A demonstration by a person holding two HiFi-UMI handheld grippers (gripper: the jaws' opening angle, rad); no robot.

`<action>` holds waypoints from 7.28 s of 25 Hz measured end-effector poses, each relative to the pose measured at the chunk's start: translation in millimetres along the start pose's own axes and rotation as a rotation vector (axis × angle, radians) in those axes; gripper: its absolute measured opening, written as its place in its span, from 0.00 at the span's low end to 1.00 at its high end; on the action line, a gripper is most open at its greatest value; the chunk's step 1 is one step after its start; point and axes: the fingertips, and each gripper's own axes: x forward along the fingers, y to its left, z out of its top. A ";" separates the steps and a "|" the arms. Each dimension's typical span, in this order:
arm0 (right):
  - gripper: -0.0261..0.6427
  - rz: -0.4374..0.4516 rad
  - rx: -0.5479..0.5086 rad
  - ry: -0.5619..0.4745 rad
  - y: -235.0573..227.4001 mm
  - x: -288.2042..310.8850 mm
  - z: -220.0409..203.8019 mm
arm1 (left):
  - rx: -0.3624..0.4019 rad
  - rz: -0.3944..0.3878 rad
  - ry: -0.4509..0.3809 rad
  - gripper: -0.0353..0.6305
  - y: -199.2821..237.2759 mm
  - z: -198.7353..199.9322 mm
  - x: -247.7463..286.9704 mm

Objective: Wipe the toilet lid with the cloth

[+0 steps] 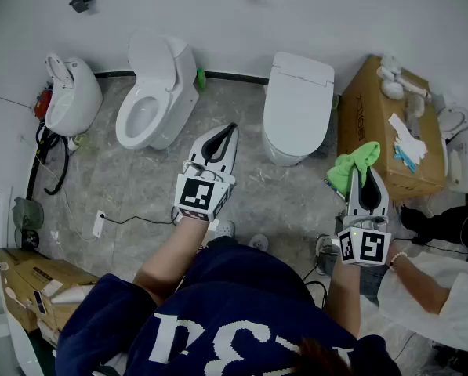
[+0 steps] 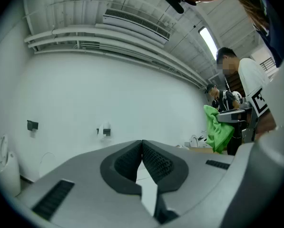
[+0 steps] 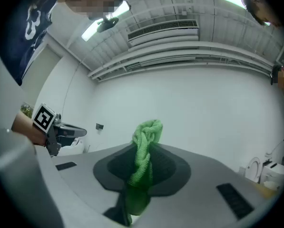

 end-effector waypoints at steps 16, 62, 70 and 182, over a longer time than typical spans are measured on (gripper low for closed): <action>0.17 -0.034 0.033 -0.017 -43.2 -14.7 -9.4 | 0.005 0.059 -0.001 0.08 -10.3 -8.0 9.9; 0.17 0.143 0.163 0.068 -199.4 475.4 -139.2 | -0.025 0.069 0.118 0.08 173.2 -114.3 488.7; 0.17 0.289 0.212 0.136 -213.8 561.2 -203.1 | -0.033 0.145 0.104 0.08 190.0 -151.2 555.9; 0.17 0.350 0.410 0.784 -88.6 718.8 -689.8 | -0.220 0.041 0.282 0.08 237.0 -530.2 702.3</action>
